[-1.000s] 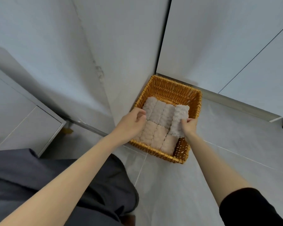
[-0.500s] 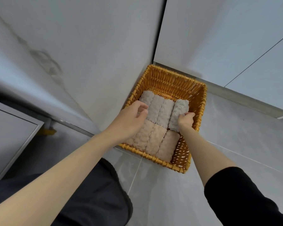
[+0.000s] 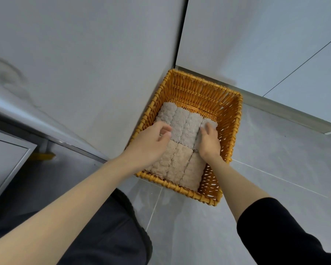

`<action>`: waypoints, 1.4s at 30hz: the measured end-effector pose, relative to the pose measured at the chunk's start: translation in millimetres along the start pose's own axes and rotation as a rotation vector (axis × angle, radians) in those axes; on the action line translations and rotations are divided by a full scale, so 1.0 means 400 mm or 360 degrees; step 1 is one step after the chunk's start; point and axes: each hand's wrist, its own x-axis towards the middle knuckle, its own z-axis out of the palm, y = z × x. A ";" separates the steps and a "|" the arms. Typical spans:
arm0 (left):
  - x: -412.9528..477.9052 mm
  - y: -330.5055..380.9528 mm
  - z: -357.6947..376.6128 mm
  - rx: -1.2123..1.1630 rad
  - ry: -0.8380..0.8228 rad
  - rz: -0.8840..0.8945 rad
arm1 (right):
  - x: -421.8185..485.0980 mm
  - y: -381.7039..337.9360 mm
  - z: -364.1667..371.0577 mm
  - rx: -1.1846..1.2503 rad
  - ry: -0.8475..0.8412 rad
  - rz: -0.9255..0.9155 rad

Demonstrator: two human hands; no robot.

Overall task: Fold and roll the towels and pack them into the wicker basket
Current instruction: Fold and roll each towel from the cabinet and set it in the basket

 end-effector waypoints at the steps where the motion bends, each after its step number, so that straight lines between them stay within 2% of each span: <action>1: 0.002 0.000 0.001 0.0002 0.0002 -0.0001 | 0.000 0.005 0.005 -0.0215 -0.0066 -0.0096; 3: 0.006 0.001 0.001 0.0011 -0.0001 -0.0009 | -0.003 0.022 0.013 -0.0433 -0.0189 -0.0203; 6: 0.012 0.000 0.001 0.0008 0.0002 -0.0022 | -0.006 0.040 0.018 -0.0330 -0.0403 -0.0147; 11: 0.008 -0.002 0.005 0.0010 -0.0005 -0.0005 | 0.005 0.021 -0.002 -0.0332 -0.0465 -0.0122; 14: -0.006 0.000 0.001 -0.0015 -0.0011 0.0001 | -0.003 -0.007 -0.030 -0.0237 -0.0384 -0.0136; 18: -0.029 0.015 -0.008 -0.0056 0.0024 -0.0017 | -0.044 -0.061 -0.083 0.0099 -0.0177 -0.0088; 25: -0.106 0.034 -0.016 -0.0152 0.0111 -0.0030 | -0.199 -0.150 -0.189 0.0403 -0.0097 -0.0464; 29: -0.172 0.040 -0.034 -0.0204 0.0180 -0.0018 | -0.319 -0.198 -0.253 0.0563 -0.0153 -0.0579; 36: -0.303 0.061 -0.118 -0.0239 0.0360 0.0059 | -0.483 -0.316 -0.374 0.0650 -0.0264 -0.0793; 42: -0.464 0.083 -0.250 -0.0259 0.0626 0.0142 | -0.602 -0.478 -0.472 0.0618 -0.0239 -0.1146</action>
